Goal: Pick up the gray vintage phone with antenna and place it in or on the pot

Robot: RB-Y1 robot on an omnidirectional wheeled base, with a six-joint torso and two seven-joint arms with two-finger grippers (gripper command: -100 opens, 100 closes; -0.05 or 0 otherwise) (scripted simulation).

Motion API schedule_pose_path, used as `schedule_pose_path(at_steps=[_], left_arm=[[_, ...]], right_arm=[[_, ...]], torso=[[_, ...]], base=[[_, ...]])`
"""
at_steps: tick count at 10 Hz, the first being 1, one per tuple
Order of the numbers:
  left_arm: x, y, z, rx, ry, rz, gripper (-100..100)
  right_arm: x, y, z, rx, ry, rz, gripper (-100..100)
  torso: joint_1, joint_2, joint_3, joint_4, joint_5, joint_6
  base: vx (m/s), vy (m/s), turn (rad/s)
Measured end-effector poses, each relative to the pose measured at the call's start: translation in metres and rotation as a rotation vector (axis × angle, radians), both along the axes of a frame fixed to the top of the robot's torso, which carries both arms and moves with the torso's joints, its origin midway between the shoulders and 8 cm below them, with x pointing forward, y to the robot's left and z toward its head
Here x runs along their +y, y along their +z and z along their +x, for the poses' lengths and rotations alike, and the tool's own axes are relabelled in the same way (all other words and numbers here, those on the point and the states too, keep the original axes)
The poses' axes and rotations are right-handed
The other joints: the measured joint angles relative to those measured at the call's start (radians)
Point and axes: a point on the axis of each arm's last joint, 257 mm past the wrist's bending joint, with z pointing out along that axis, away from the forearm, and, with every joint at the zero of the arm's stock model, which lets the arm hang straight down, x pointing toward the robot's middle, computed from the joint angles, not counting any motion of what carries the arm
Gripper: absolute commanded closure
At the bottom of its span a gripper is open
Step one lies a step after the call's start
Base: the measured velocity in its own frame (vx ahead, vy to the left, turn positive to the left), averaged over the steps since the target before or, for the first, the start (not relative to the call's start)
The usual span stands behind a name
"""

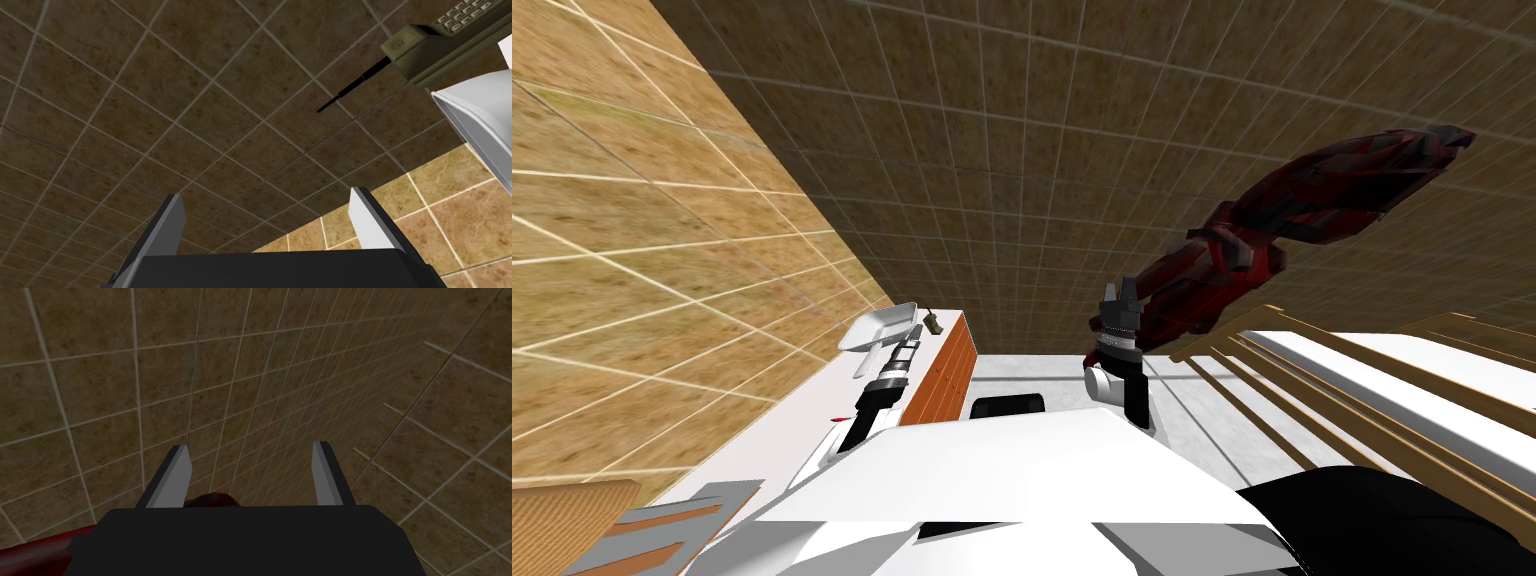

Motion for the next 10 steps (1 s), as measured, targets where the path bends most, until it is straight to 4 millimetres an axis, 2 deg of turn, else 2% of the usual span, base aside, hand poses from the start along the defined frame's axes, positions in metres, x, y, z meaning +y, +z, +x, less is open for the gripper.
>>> schedule_pose_path(at_steps=[6,10], left_arm=[[0.005,-0.049,-0.004,0.113,-0.016,0.121,-100],[0.007,-0.075,-0.006,0.178,-0.036,0.201,-100]], right_arm=[[0.000,0.000,0.000,0.000,0.000,0.000,0],[0.000,0.000,0.000,0.000,0.000,0.000,0]], torso=[[0.001,-0.002,-0.001,0.000,0.000,0.000],[0.002,-0.002,-0.001,0.000,0.000,0.000]], base=[[0.054,0.039,-0.034],[0.058,0.049,-0.034]])
